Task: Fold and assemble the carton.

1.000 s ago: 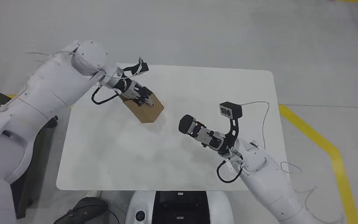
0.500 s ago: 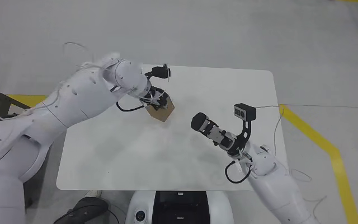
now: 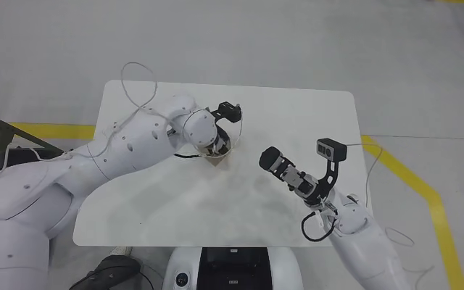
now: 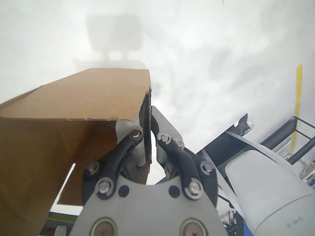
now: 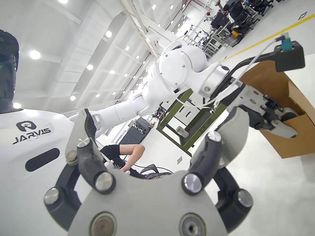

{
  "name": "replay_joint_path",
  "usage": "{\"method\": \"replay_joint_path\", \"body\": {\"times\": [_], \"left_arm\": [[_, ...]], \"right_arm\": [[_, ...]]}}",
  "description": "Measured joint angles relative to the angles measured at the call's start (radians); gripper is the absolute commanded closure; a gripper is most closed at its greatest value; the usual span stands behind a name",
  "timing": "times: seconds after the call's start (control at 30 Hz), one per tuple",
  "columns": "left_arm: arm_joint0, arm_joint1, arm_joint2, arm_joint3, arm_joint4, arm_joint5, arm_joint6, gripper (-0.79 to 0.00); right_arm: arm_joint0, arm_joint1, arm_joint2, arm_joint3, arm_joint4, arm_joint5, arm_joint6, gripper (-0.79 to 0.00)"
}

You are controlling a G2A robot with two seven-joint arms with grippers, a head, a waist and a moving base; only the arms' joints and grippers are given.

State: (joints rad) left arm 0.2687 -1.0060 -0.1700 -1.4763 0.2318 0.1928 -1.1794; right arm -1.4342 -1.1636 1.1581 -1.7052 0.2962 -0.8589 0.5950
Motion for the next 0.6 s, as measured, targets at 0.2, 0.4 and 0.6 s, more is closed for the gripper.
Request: {"method": "replay_joint_path", "body": {"times": [0.2,0.4,0.6], "left_arm": [[0.032,-0.038,0.0,0.019,0.052,-0.005,0.005,0.0],[0.058,-0.068,-0.003,0.042,0.11,-0.007,0.032,-0.785],[0.086,-0.079,-0.019,0.039,0.135,-0.018,0.041,-0.785]], "right_arm": [[-0.02,0.005,0.022,-0.005,-0.003,-0.004,-0.003,-0.785],[-0.038,0.01,0.041,-0.018,-0.01,-0.005,-0.004,-0.785],[-0.045,0.012,0.036,-0.034,-0.024,0.004,0.001,-0.785]]}}
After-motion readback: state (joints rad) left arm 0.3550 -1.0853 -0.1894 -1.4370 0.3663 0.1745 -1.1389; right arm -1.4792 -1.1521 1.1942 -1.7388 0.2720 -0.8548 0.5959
